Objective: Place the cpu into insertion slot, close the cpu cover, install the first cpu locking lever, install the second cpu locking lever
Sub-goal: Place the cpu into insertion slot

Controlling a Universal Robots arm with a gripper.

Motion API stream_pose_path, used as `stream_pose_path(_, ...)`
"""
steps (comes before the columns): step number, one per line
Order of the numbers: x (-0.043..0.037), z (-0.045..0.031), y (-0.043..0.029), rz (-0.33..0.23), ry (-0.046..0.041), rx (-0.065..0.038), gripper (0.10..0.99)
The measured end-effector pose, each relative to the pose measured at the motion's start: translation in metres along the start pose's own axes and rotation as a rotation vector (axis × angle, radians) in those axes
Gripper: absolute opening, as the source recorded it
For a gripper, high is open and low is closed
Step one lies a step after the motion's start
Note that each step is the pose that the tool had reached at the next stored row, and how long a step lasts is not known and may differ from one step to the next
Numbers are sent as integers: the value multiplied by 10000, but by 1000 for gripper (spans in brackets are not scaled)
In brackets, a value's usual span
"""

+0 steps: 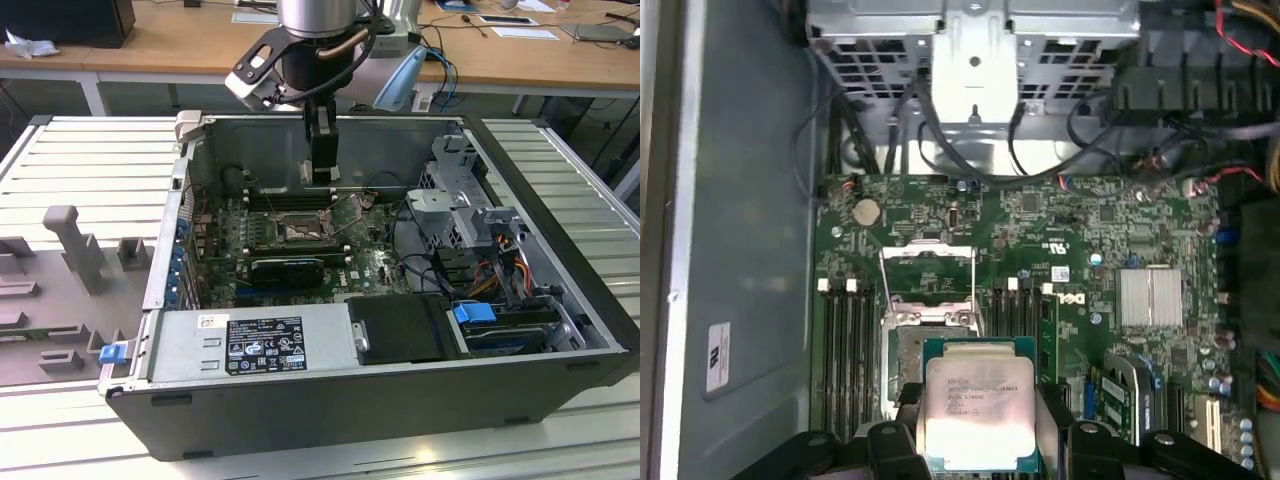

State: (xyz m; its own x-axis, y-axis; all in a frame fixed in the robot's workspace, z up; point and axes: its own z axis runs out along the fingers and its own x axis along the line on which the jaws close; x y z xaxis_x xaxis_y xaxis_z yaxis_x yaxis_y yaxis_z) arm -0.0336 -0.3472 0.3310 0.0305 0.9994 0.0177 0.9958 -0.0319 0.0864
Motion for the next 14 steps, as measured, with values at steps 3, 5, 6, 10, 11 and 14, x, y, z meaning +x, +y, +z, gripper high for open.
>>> stream_pose_path(3, 0, 21, -4, 304, -22, -5, 529)
stream_pose_path(5, -1, 28, -5, 384, -27, -7, 529)
stream_pose_path(6, -1, 31, -5, 406, -29, -7, 529)
stream_pose_path(10, -1, 46, -10, 492, -37, -8, 529)
stream_pose_path(11, -1, 50, -10, 513, -39, -9, 529)
stream_pose_path(14, -2, 61, -12, 616, -48, -10, 529)
